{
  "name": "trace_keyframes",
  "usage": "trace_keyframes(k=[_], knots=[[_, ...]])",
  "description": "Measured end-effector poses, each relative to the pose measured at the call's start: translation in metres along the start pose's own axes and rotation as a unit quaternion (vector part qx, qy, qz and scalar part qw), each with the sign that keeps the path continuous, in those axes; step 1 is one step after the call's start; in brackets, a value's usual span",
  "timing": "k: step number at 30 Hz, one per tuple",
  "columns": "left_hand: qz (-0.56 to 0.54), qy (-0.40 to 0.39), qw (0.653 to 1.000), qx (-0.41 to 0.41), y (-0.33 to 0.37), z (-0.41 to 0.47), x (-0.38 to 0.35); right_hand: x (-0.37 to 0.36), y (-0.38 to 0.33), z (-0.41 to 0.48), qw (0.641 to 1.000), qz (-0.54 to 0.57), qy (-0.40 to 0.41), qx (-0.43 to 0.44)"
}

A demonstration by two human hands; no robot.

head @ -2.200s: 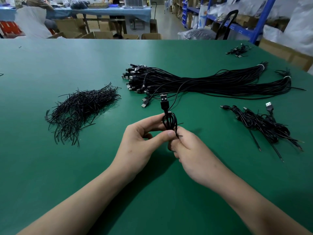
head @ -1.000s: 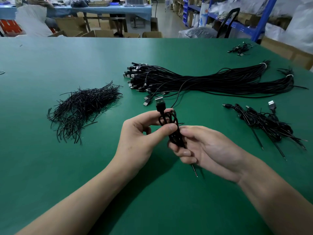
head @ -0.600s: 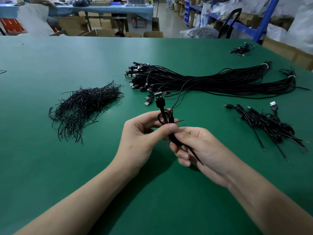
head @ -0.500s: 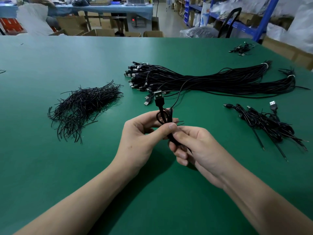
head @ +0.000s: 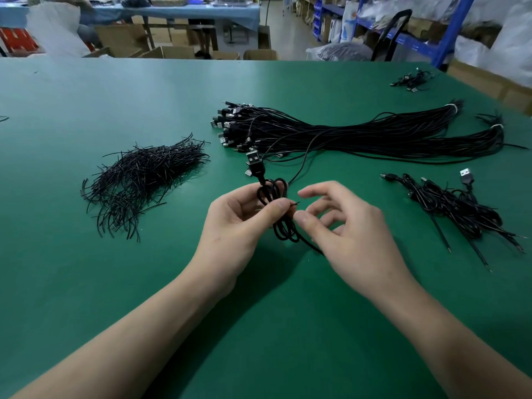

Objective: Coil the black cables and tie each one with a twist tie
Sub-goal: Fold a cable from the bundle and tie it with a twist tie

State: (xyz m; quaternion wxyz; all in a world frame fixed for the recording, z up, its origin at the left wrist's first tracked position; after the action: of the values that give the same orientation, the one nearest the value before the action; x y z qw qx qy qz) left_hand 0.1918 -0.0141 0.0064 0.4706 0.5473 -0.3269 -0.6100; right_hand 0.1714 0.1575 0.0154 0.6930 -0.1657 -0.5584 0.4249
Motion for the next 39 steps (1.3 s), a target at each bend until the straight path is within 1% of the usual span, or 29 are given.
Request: trace_keyframes(k=[2, 4, 10, 12, 20, 21, 24, 26, 29, 35, 37, 39], knots=[[-0.001, -0.011, 1.0, 0.023, -0.001, -0.001, 0.0, 0.003, -0.001, 0.001, 0.999, -0.009, 0.024, 0.048], [0.003, -0.02, 0.999, 0.033, 0.0, -0.001, 0.0, 0.005, -0.002, 0.001, 0.995, -0.031, 0.028, 0.088], [0.01, -0.022, 0.999, 0.043, 0.002, -0.003, -0.002, 0.012, 0.0, 0.002, 0.978, -0.121, 0.044, 0.165], [-0.001, -0.02, 0.999, 0.049, 0.001, -0.004, -0.002, 0.013, 0.0, 0.002, 0.972, -0.147, 0.057, 0.175], [-0.015, -0.018, 0.999, 0.04, 0.002, -0.005, -0.004, 0.009, -0.002, 0.001, 0.965, -0.198, 0.081, 0.155], [-0.014, -0.018, 0.999, 0.036, 0.003, -0.005, -0.004, 0.008, -0.003, 0.001, 0.968, -0.191, 0.076, 0.147], [-0.012, -0.032, 0.999, 0.028, 0.005, -0.005, -0.004, 0.005, -0.001, 0.004, 0.991, -0.09, 0.025, 0.095], [0.0, -0.042, 0.999, 0.022, 0.006, -0.005, -0.004, 0.007, 0.0, 0.006, 0.996, -0.051, 0.005, 0.07], [0.002, -0.055, 0.998, 0.022, 0.008, -0.005, -0.004, 0.01, -0.001, 0.006, 0.998, -0.022, -0.019, 0.054], [-0.007, -0.062, 0.998, 0.025, 0.008, -0.004, -0.003, 0.011, -0.001, 0.006, 0.999, 0.022, -0.029, 0.025], [-0.017, -0.051, 0.998, 0.028, 0.007, -0.004, -0.003, 0.008, 0.002, 0.006, 0.997, 0.048, -0.05, 0.011], [-0.026, -0.042, 0.998, 0.025, 0.007, -0.004, -0.004, 0.003, 0.004, 0.006, 0.993, 0.077, -0.09, 0.009]])
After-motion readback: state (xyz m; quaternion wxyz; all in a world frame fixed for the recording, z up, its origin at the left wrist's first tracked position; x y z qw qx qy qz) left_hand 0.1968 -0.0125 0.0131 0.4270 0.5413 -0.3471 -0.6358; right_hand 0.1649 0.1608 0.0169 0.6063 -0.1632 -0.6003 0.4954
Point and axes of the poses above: each hand's wrist, its own z-axis towards the middle knuckle, its own x-axis out of the back of the hand, y = z × x, the point moved 1 cm from there along z, towards the middle knuckle, and after that the axes turned 11 degrees about -z, right-handed, at the moved point
